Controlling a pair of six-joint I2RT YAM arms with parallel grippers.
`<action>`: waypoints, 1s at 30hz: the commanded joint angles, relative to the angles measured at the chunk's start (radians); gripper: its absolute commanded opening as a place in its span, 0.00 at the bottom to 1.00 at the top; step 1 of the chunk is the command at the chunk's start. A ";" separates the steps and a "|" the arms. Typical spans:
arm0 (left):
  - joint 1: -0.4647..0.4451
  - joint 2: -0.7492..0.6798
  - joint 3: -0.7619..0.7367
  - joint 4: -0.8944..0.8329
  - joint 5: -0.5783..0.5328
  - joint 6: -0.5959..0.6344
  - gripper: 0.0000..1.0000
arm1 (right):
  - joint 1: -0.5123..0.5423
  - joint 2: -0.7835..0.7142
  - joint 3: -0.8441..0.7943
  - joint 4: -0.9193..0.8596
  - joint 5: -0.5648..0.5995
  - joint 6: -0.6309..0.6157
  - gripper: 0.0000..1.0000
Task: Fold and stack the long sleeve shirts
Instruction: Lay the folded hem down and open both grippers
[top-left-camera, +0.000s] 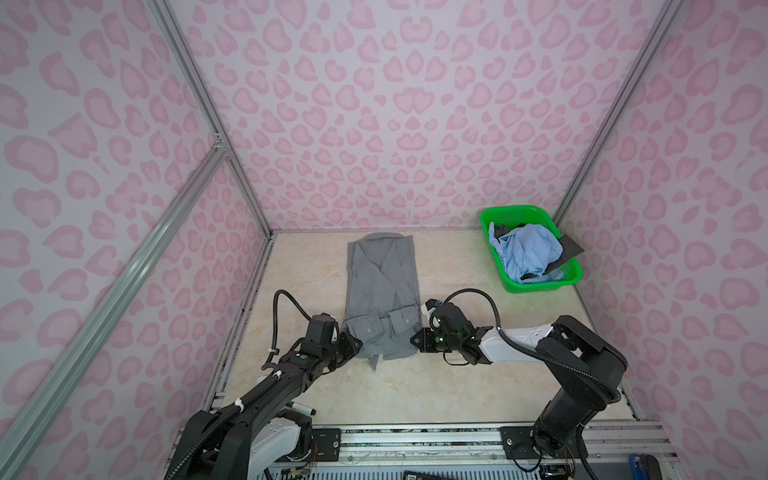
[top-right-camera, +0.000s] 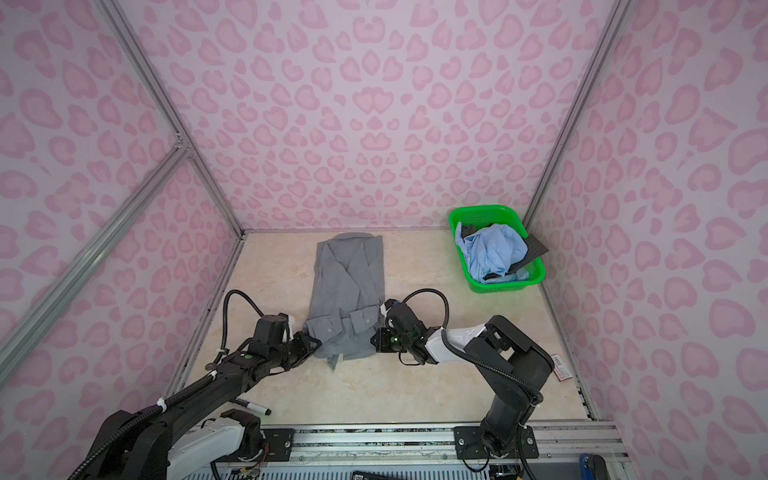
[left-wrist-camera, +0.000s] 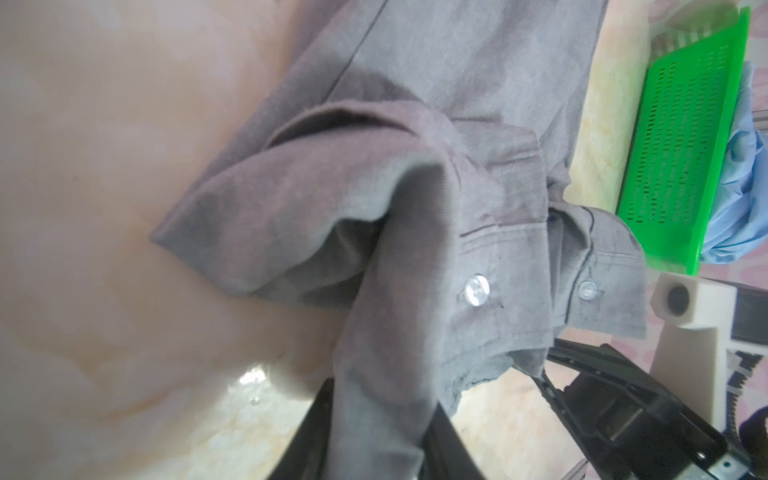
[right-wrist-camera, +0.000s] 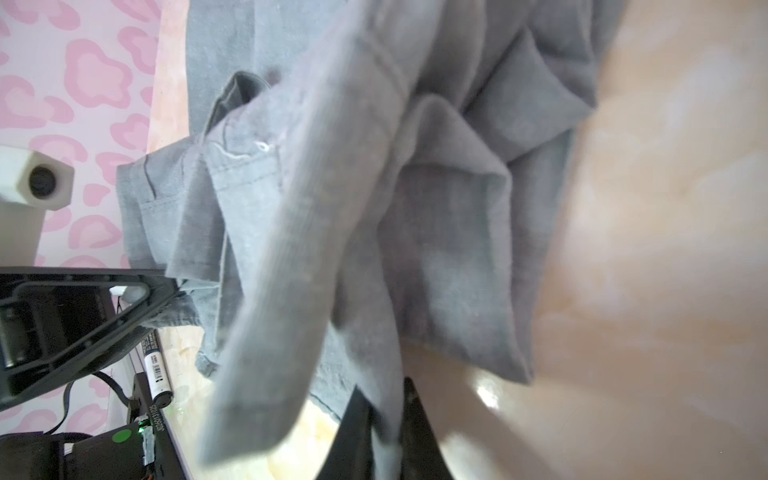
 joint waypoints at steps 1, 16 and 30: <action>0.000 0.020 0.019 0.042 0.004 0.013 0.16 | 0.003 -0.010 -0.004 0.054 -0.016 0.021 0.02; 0.014 0.132 0.367 -0.158 -0.027 -0.076 0.04 | -0.065 -0.046 0.172 -0.100 -0.077 0.086 0.00; 0.069 0.422 0.677 -0.283 -0.020 -0.074 0.54 | -0.162 0.127 0.403 -0.102 -0.207 0.146 0.10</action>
